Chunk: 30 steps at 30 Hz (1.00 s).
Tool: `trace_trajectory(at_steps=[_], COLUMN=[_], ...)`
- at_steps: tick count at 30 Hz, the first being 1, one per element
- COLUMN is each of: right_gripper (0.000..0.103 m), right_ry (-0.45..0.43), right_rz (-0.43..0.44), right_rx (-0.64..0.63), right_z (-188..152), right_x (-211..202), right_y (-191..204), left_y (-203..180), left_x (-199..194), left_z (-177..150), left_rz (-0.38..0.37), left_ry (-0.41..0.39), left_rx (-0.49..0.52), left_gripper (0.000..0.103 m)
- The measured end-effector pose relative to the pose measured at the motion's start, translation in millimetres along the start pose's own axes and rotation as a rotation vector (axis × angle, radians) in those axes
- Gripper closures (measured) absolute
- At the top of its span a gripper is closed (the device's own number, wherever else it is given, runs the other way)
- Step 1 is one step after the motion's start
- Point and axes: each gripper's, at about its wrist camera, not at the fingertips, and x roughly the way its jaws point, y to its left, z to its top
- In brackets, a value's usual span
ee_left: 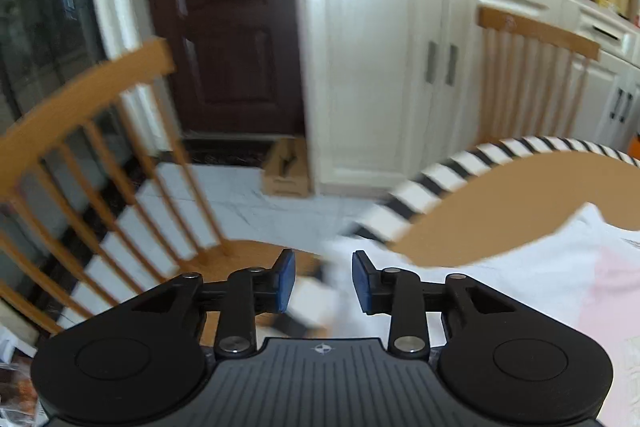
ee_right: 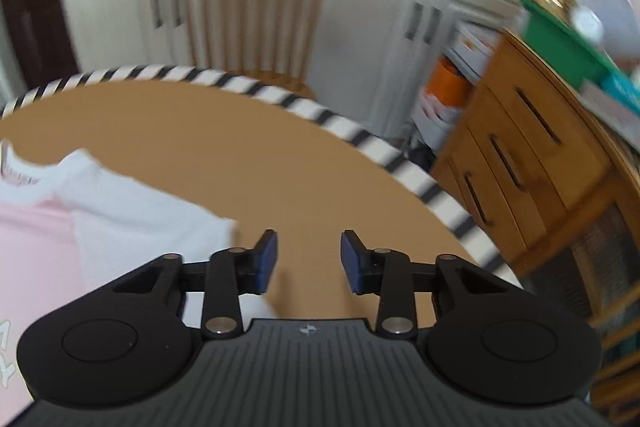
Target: Fold clothes
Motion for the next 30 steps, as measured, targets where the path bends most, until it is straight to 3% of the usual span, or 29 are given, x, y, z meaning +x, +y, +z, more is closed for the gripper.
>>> trace_trajectory(at_steps=[2,5,8,10,11,12,13,15,17,19,20,22,23,24,27,30], right_gripper=[0.067,0.067,0.070,0.096,0.097,0.099,0.099,0.100,0.100,0.099,0.098,0.066,0.066,0.067,0.063,0.048], right_ry=[0.065,0.132,0.128,0.112,0.090,0.040,-0.028,-0.243,-0.368,-0.378,-0.338,-0.112,-0.004,0.039,-0.008,-0.045], right_rz=[0.036,0.084,0.128,0.134,0.128,0.109,0.077,-0.053,-0.102,-0.105,-0.132,-0.224,-0.256,-0.265,-0.296,-0.250], right_rx=[0.087,0.099,0.090,0.078,0.087,0.085,0.059,-0.129,-0.257,-0.335,-0.392,-0.436,-0.418,-0.358,-0.238,-0.209], right_z=[-12,-36,-54,-58,-57,-55,-53,-50,-56,-66,-74,-82,-85,-86,-83,-78], right_x=[-2,-2,-7,-10,-16,-28,-43,-82,-111,-118,-112,-80,-66,-60,-68,-75], right_y=[-22,-20,-6,2,5,10,17,41,62,76,81,82,79,71,61,67], left_y=[16,11,-10,-23,-28,-32,-34,-37,-37,-39,-40,-38,-36,-34,-25,-13], left_x=[1,9,18,25,29,33,35,29,25,23,22,14,11,10,7,7], left_z=[5,14,17,12,8,4,0,-6,-11,-16,-19,-21,-20,-19,-16,-15], left_rz=[-0.052,-0.133,-0.198,-0.168,-0.155,-0.151,-0.146,-0.146,-0.159,-0.152,-0.147,-0.134,-0.130,-0.126,-0.115,-0.097], left_ry=[0.016,0.053,0.079,0.112,0.131,0.148,0.149,0.122,0.112,0.107,0.102,0.092,0.094,0.099,0.120,0.152], left_rx=[-0.055,-0.087,-0.008,0.055,0.076,0.084,0.088,0.089,0.086,0.105,0.112,0.123,0.122,0.120,0.105,0.080], left_gripper=[0.067,0.059,0.051,0.051,0.053,0.063,0.064,0.084,0.084,0.081,0.078,0.071,0.067,0.062,0.060,0.055])
